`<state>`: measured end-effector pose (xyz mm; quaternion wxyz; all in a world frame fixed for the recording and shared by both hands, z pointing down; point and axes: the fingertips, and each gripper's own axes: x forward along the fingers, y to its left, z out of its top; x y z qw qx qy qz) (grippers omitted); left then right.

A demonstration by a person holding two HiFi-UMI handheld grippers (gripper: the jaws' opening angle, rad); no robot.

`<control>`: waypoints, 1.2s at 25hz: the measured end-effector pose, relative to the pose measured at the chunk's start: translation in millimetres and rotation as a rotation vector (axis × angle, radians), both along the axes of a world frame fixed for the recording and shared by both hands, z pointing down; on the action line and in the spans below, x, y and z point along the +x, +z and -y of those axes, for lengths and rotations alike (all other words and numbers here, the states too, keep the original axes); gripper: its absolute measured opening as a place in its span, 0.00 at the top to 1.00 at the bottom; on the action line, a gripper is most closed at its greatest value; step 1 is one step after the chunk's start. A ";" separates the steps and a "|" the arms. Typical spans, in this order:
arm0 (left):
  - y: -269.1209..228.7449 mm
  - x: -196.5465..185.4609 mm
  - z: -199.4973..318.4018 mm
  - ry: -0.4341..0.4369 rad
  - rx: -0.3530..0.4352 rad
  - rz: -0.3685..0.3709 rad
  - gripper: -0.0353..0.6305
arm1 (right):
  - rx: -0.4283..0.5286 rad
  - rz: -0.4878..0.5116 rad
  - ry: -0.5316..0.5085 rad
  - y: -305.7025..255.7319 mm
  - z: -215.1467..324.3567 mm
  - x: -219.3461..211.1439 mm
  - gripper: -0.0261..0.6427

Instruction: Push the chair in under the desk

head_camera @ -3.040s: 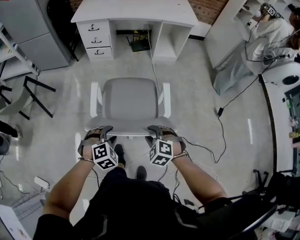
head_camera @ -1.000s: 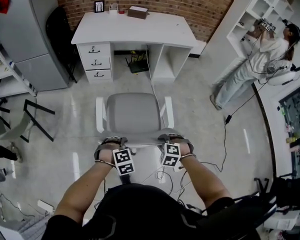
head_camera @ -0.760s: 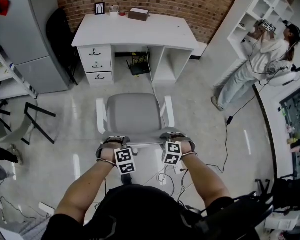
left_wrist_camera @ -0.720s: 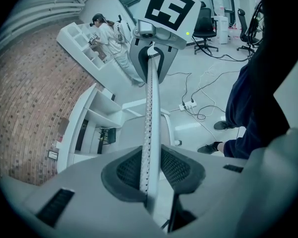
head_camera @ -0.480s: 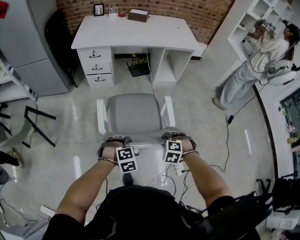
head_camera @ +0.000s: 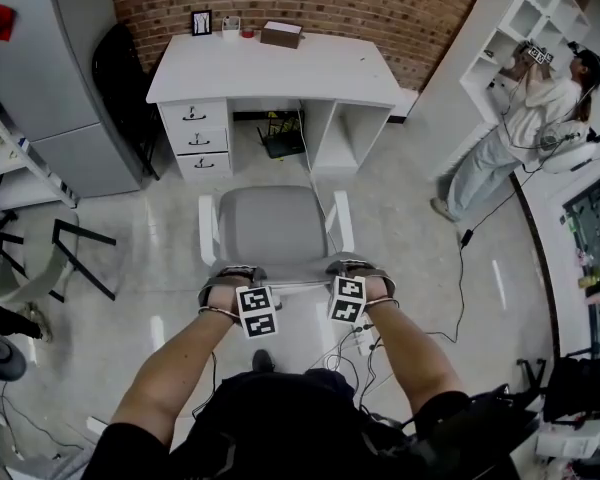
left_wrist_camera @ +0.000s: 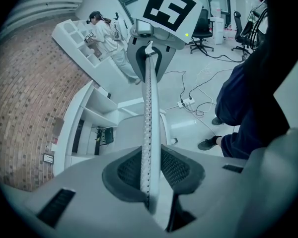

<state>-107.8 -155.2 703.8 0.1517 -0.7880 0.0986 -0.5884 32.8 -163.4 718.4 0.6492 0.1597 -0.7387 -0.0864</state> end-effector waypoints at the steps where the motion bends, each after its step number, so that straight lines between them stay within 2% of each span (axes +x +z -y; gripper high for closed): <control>1: 0.0 -1.6 2.9 0.002 -0.001 0.004 0.81 | 0.000 -0.001 0.004 -0.2 2.4 -1.3 0.82; 14: 2.1 -15.7 51.3 0.016 0.048 0.077 0.81 | 0.020 0.020 0.035 -1.8 38.7 -13.9 0.82; 22: 8.2 -28.7 95.3 -0.029 0.043 0.137 0.80 | -0.021 0.070 0.013 1.8 71.6 -27.7 0.84; 27: 7.8 -34.0 126.0 -0.046 0.050 0.173 0.80 | -0.003 0.092 -0.011 1.5 95.8 -33.1 0.87; 30: 10.2 -36.5 141.9 -0.055 0.046 0.184 0.79 | -0.023 0.100 -0.008 3.6 109.9 -35.6 0.87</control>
